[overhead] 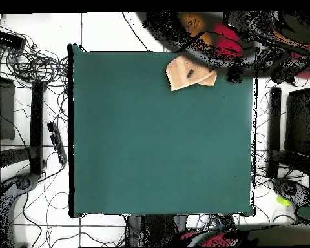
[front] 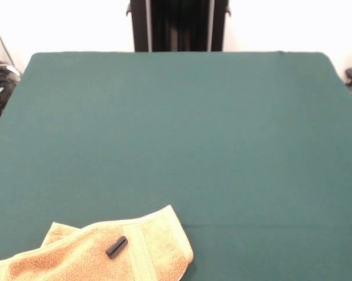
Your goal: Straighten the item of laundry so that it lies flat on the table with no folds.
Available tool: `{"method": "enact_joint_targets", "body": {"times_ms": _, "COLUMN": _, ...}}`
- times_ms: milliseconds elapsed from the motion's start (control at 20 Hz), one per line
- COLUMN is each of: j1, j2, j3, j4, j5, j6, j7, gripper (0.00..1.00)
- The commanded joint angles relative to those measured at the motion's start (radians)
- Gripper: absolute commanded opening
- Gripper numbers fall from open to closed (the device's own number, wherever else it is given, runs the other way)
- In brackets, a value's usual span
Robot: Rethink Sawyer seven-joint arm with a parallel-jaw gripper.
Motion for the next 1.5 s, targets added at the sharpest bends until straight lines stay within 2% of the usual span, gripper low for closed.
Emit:
{"method": "enact_joint_targets", "body": {"times_ms": 50, "j1": 0.132, "j2": -0.09, "j3": -0.013, "j4": 0.129, "j5": 0.114, "j6": 0.1, "j7": -0.037, "gripper": 0.0}}
{"method": "enact_joint_targets", "body": {"times_ms": 250, "j1": 0.133, "j2": -0.098, "j3": -0.037, "j4": 0.128, "j5": 0.176, "j6": 0.103, "j7": -0.006, "gripper": 0.0}}
{"method": "enact_joint_targets", "body": {"times_ms": 450, "j1": 0.129, "j2": -0.109, "j3": -0.093, "j4": 0.141, "j5": 0.294, "j6": 0.071, "j7": 0.027, "gripper": 0.0}}
{"method": "enact_joint_targets", "body": {"times_ms": 550, "j1": 0.131, "j2": -0.107, "j3": -0.119, "j4": 0.142, "j5": 0.362, "j6": 0.044, "j7": 0.064, "gripper": 0.0}}
{"method": "enact_joint_targets", "body": {"times_ms": 750, "j1": 0.15, "j2": -0.094, "j3": -0.153, "j4": 0.111, "j5": 0.444, "j6": 0.018, "j7": 0.153, "gripper": 0.0}}
{"method": "enact_joint_targets", "body": {"times_ms": 1000, "j1": 0.186, "j2": -0.094, "j3": -0.175, "j4": 0.06, "j5": 0.501, "j6": 0.006, "j7": 0.243, "gripper": 0.0}}
{"method": "enact_joint_targets", "body": {"times_ms": 1200, "j1": 0.203, "j2": -0.095, "j3": -0.112, "j4": -0.004, "j5": 0.467, "j6": -0.006, "j7": 0.293, "gripper": 0.0}}
{"method": "enact_joint_targets", "body": {"times_ms": 1350, "j1": 0.187, "j2": -0.102, "j3": -0.081, "j4": 0.003, "j5": 0.428, "j6": 0.023, "j7": 0.227, "gripper": 0.0}}
{"method": "enact_joint_targets", "body": {"times_ms": 1500, "j1": 0.149, "j2": -0.126, "j3": -0.095, "j4": 0.067, "j5": 0.384, "j6": 0.087, "j7": 0.018, "gripper": 0.0}}
